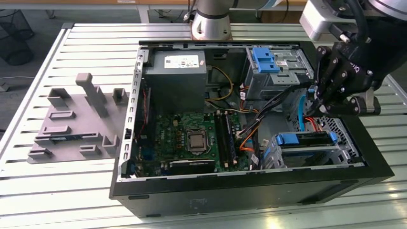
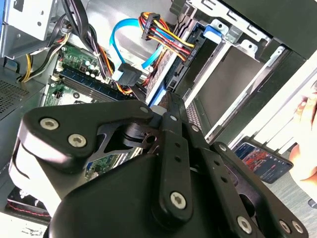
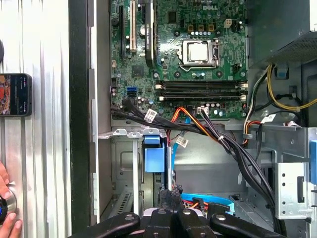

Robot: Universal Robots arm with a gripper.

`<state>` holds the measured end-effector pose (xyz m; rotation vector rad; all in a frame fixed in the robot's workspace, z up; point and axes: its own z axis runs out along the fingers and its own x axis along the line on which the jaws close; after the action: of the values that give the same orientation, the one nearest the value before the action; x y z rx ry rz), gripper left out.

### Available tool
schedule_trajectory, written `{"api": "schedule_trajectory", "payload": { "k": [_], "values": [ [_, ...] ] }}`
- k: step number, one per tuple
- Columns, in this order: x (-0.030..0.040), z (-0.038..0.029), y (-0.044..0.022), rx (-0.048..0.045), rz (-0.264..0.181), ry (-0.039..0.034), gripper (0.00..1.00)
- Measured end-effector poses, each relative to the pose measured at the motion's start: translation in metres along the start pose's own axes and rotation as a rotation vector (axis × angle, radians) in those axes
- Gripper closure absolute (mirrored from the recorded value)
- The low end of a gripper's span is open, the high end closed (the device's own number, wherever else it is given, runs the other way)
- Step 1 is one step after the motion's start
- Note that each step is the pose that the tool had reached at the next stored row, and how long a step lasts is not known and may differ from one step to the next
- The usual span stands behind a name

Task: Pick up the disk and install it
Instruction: 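Insert the second disk wire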

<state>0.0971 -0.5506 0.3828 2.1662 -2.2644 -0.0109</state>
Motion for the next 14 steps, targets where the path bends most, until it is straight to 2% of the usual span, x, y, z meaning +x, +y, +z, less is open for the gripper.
{"api": "schedule_trajectory", "payload": {
  "k": [6, 14],
  "values": [
    [-0.0056, -0.0015, 0.0007, 0.0116, 0.0, -0.0006, 0.89],
    [-0.0143, -0.0076, 0.0022, 0.016, 0.0, -0.0008, 0.89]
  ]
}}
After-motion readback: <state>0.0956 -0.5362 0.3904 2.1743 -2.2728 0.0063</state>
